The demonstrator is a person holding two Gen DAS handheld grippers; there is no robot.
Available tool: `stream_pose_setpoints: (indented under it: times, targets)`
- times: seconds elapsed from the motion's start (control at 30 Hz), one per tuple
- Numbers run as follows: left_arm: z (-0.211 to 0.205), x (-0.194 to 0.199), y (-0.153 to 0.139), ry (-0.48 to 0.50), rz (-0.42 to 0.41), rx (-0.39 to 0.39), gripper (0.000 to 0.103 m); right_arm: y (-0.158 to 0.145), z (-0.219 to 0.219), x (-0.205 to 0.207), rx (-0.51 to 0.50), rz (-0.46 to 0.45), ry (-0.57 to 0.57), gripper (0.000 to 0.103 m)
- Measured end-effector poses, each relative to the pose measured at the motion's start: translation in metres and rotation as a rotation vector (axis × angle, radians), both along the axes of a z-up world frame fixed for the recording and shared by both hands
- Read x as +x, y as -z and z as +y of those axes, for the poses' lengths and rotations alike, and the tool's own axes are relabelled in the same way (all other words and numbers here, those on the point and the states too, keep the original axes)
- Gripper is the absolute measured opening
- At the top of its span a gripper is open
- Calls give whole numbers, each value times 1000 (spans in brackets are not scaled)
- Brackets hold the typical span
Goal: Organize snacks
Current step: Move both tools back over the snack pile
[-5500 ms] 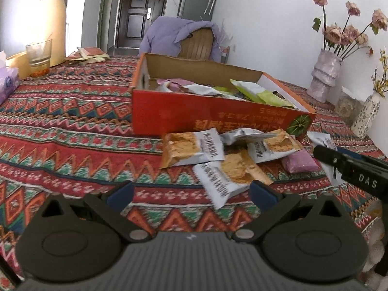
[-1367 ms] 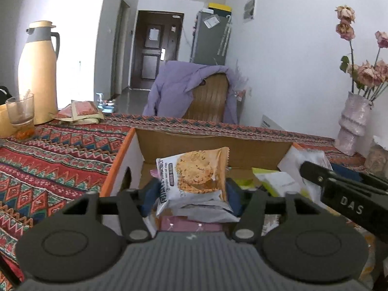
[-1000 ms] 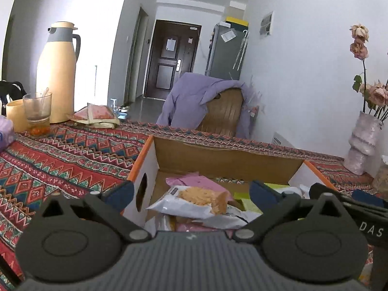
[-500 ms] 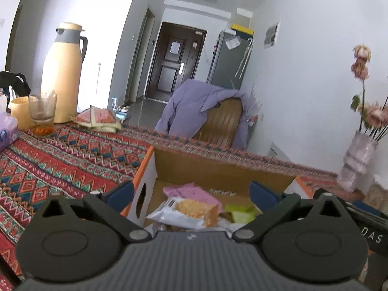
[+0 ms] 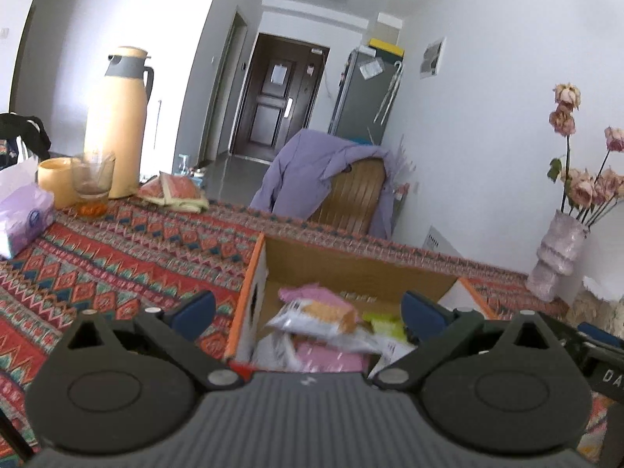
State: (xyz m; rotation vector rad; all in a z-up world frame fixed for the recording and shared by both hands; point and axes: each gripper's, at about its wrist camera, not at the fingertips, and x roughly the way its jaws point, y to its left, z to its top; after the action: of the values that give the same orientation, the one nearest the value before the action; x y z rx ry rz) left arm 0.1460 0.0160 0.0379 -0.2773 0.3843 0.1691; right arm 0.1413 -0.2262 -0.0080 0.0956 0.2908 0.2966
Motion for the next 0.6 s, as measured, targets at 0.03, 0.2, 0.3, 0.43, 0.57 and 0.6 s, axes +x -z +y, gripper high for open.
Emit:
stream_pose_setpoints:
  times: [0.03,0.2,0.3,0.43,0.57,0.6]
  targets:
    - [1,-3,2,3,12,1,103,2,-1,-4,-5,6,-1,103]
    - [7,-23,19,18,62,7,103,17,-2,-20,-35,59,-7,103]
    - [9,-32,29,28,92,6,103,27,-3,-27,-54,92,-8,103]
    - [10,-43,41,40,122,17,103,41,-3,-36,-80,128,-6,103]
    - [7,-51,56,63,157,18,103,56,-6,-45,-87,171,-9,103]
    - [6,-53,60,69,166,18,103,59,-6,-48,-88,179,-12,103]
